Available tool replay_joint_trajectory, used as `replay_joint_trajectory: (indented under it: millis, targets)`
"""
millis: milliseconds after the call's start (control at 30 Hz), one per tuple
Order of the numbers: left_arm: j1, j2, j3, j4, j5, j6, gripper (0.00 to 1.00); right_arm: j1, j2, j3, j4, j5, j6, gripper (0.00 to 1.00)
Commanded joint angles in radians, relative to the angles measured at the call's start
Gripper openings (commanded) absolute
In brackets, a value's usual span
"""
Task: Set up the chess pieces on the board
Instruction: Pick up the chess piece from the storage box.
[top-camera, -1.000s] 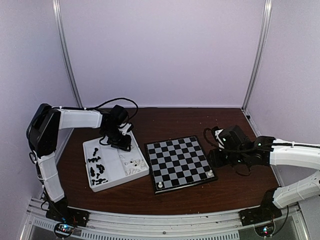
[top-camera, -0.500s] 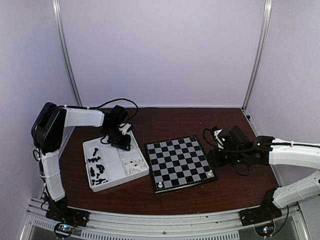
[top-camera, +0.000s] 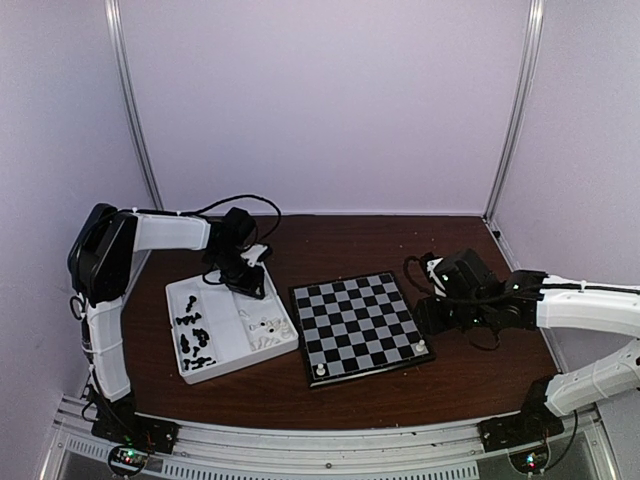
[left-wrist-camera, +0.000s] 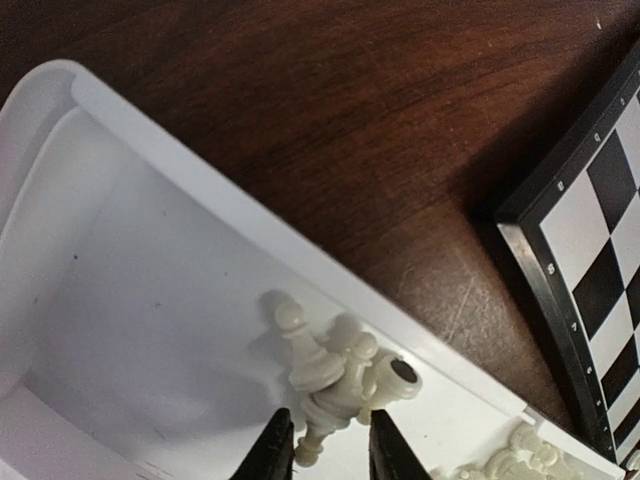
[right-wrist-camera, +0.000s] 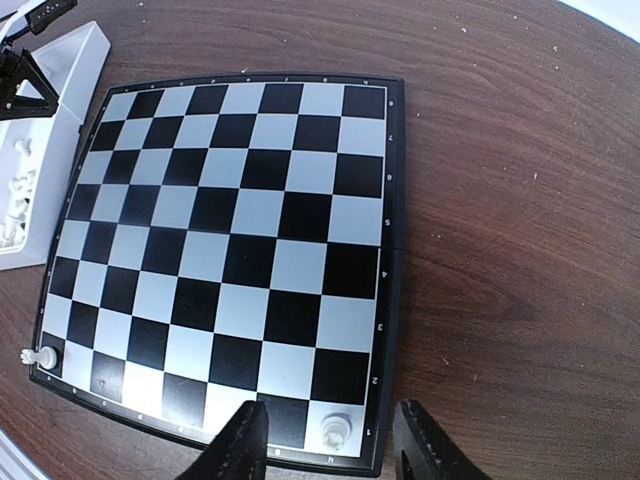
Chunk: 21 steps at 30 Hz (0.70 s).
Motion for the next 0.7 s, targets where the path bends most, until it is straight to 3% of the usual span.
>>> replay_joint_trajectory:
  millis: [0, 267, 367, 667]
  targets:
    - [0.005, 0.017, 0.023, -0.027, 0.012, 0.024, 0.25, -0.005, -0.002, 0.018, -0.004, 0.019, 0.003, 0.46]
    - [0.003, -0.003, 0.001, -0.040, -0.013, 0.015, 0.31, -0.005, -0.004, 0.012, 0.001, 0.014, 0.007, 0.46]
    - [0.003, -0.005, -0.004, -0.040, -0.042, 0.009, 0.20, -0.005, -0.006, 0.009, 0.006, 0.013, 0.010, 0.46]
    - [0.003, -0.018, -0.015, -0.040, -0.061, -0.002, 0.11, -0.005, -0.018, 0.003, 0.016, 0.015, 0.009, 0.46]
